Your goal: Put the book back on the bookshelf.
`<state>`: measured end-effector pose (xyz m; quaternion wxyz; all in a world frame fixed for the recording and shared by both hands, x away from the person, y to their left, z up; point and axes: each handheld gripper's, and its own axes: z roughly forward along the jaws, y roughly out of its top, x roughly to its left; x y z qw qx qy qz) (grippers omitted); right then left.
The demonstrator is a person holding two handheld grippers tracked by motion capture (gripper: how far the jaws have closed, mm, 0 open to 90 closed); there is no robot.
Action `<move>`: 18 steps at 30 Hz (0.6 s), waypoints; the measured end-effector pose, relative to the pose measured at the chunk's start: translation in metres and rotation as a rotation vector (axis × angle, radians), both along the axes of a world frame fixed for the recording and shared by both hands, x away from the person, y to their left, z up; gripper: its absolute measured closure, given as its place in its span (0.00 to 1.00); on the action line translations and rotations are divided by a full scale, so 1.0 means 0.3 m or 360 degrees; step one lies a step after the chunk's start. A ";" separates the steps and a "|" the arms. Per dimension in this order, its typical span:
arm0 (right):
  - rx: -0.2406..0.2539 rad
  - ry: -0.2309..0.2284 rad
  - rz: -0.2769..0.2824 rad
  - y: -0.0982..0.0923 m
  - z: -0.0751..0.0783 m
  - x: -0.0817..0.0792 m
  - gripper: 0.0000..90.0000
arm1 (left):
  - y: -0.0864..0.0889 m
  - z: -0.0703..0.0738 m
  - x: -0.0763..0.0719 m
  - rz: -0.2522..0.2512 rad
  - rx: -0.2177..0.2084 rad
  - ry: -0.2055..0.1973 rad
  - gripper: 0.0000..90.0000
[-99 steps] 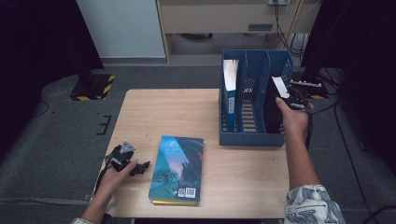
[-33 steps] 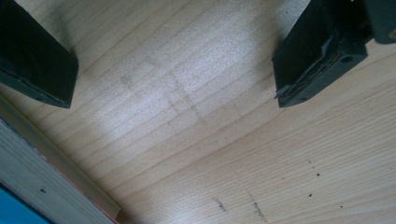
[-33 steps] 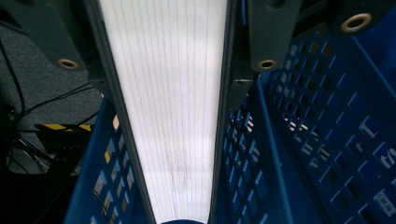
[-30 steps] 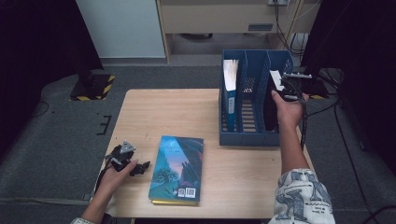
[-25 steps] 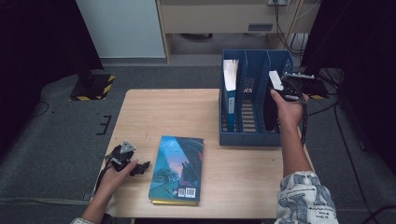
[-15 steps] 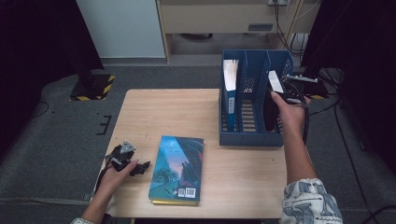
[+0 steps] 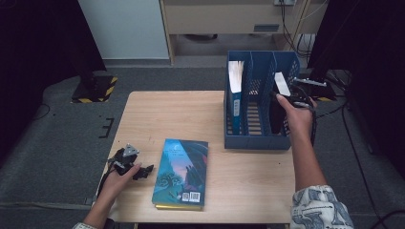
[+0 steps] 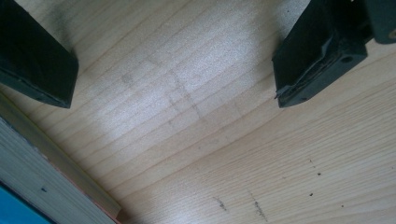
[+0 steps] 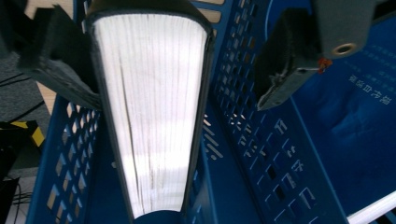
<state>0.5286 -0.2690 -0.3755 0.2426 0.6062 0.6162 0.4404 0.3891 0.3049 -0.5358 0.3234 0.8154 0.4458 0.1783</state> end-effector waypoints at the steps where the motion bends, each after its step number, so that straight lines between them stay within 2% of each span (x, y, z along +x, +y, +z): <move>1: 0.0014 -0.0001 0.0004 0.000 -0.001 -0.001 0.16 | 0.000 0.000 0.000 0.0000 0.0000 0.0000 0.00; 5: 0.0057 -0.0007 0.0008 -0.002 0.000 -0.005 0.12 | 0.000 0.000 0.000 -0.0001 0.0001 0.0000 0.00; 15: 0.0051 -0.0028 0.0011 -0.005 -0.001 -0.029 0.08 | 0.000 0.000 0.000 -0.0002 0.0001 0.0000 0.00; 18: 0.0027 -0.0021 0.0008 -0.008 0.001 -0.035 0.08 | 0.000 0.000 0.000 -0.0002 0.0001 0.0000 0.00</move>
